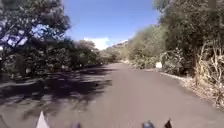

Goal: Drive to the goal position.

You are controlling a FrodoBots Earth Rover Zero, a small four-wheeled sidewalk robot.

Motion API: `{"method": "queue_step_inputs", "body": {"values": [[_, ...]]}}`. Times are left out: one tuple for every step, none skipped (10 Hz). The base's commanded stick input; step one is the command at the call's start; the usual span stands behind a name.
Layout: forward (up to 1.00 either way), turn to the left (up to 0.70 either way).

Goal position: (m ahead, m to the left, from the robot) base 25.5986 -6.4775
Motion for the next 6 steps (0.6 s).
{"method": "queue_step_inputs", "body": {"values": [[0.50,0.00],[0.50,0.00],[0.50,0.00],[0.50,0.00],[0.50,0.00],[0.50,0.00]]}}
